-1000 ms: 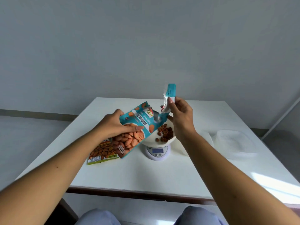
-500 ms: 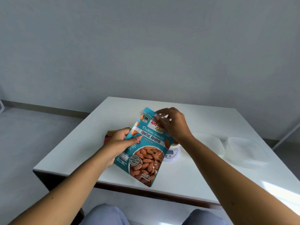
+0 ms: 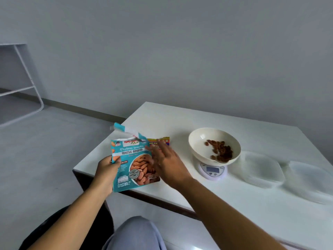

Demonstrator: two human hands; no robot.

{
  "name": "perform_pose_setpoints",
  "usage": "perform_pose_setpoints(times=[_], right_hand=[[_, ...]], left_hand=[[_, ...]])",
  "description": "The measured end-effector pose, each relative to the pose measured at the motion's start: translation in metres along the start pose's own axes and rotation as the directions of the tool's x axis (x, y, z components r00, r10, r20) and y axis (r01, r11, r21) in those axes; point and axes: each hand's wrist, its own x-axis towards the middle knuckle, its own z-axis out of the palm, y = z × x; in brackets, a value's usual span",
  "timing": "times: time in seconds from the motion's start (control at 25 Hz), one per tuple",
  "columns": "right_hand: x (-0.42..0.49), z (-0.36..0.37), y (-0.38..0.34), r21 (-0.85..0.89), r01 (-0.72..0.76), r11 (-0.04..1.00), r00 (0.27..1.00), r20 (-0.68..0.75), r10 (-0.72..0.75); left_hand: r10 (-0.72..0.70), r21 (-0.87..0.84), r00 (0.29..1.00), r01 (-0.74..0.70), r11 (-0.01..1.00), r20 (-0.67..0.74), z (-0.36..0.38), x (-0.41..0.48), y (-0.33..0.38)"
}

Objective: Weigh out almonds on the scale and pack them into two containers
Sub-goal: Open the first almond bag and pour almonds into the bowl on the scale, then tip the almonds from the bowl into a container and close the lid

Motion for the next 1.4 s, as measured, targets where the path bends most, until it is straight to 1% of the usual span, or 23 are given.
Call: perform_pose_setpoints(times=[0.12,0.2,0.28,0.36,0.44,0.56,0.64,0.68,0.72,0.76,0.8,0.84,0.92,0.96,1.0,1.04,1.08,1.12,1.16,1.2,1.28,1.32,1.4], right_hand=[[-0.008,0.030,0.001,-0.004,-0.003,1.000,0.995,0.095,0.004],[-0.010,0.042,0.005,0.005,-0.020,1.000,0.993,0.121,0.019],[-0.012,0.046,0.008,-0.002,-0.028,1.000,0.989,0.143,0.029],[-0.014,0.047,0.008,-0.003,-0.025,1.000,0.988,0.150,0.025],[-0.014,0.048,0.008,0.017,-0.030,0.999,0.989,0.146,0.027],[-0.014,0.046,0.008,0.052,-0.041,0.998,0.985,0.170,0.032],[-0.016,0.038,0.008,0.078,-0.034,0.996,0.989,0.146,0.022],[-0.020,0.031,0.009,0.101,-0.027,0.994,0.994,0.106,0.017],[-0.026,0.023,0.010,0.133,-0.016,0.991,0.999,0.039,0.011],[-0.034,0.013,0.012,0.171,0.002,0.985,0.998,-0.065,0.009],[-0.043,0.003,0.016,0.206,0.018,0.978,0.979,-0.203,0.024],[-0.056,-0.009,0.028,0.217,0.015,0.976,0.933,-0.355,0.065],[-0.074,-0.030,0.049,0.217,-0.036,0.975,0.785,-0.598,0.162],[-0.085,-0.040,0.064,0.230,-0.098,0.968,0.711,-0.664,0.229],[-0.097,-0.048,0.082,0.248,-0.182,0.952,0.648,-0.697,0.306],[-0.106,-0.053,0.101,0.261,-0.274,0.926,0.602,-0.704,0.377],[-0.116,-0.058,0.119,0.253,-0.377,0.891,0.576,-0.689,0.439],[-0.128,-0.060,0.136,0.212,-0.478,0.852,0.575,-0.657,0.487],[-0.137,-0.060,0.149,0.149,-0.553,0.820,0.600,-0.612,0.515],[-0.145,-0.059,0.158,0.079,-0.589,0.804,0.639,-0.563,0.524],[-0.157,-0.056,0.164,-0.044,-0.590,0.806,0.716,-0.489,0.498],[-0.162,-0.054,0.162,-0.080,-0.578,0.812,0.739,-0.474,0.479],[-0.173,-0.052,0.151,-0.104,-0.555,0.825,0.755,-0.478,0.448]], left_hand=[[0.075,0.170,0.996,-0.064,0.983,-0.055,-0.010,0.019,-0.024],[0.206,0.360,0.977,-0.172,0.917,-0.058,-0.013,0.023,-0.033],[0.345,0.585,0.938,-0.290,0.758,0.017,-0.010,0.022,-0.040],[0.383,0.711,0.913,-0.362,0.603,0.140,-0.005,0.019,-0.044],[0.386,0.771,0.901,-0.385,0.508,0.196,-0.002,0.018,-0.048],[0.375,0.788,0.909,-0.363,0.498,0.182,-0.001,0.019,-0.046],[0.408,0.785,0.897,-0.374,0.494,0.171,0.003,0.013,-0.042],[0.457,0.764,0.870,-0.421,0.489,0.187,0.007,0.008,-0.041],[0.519,0.729,0.825,-0.494,0.474,0.222,0.013,0.001,-0.040],[0.583,0.682,0.766,-0.580,0.445,0.271,0.021,-0.008,-0.040],[0.630,0.627,0.704,-0.661,0.413,0.327,0.030,-0.019,-0.040],[0.651,0.560,0.650,-0.731,0.391,0.393,0.047,-0.032,-0.040],[0.649,0.468,0.573,-0.810,0.354,0.501,0.069,-0.053,-0.042],[0.638,0.423,0.542,-0.837,0.347,0.547,0.081,-0.062,-0.045],[0.625,0.383,0.517,-0.856,0.348,0.585,0.094,-0.072,-0.049],[0.602,0.365,0.511,-0.860,0.357,0.613,0.104,-0.080,-0.054],[0.572,0.364,0.519,-0.854,0.370,0.636,0.113,-0.088,-0.060],[0.535,0.373,0.535,-0.843,0.388,0.654,0.123,-0.096,-0.064],[0.503,0.389,0.550,-0.833,0.394,0.667,0.130,-0.101,-0.069],[0.476,0.416,0.561,-0.826,0.381,0.677,0.136,-0.105,-0.072],[0.445,0.478,0.572,-0.820,0.314,0.689,0.142,-0.108,-0.076],[0.439,0.500,0.574,-0.818,0.283,0.691,0.144,-0.108,-0.077],[0.428,0.511,0.567,-0.822,0.249,0.704,0.144,-0.108,-0.078]])
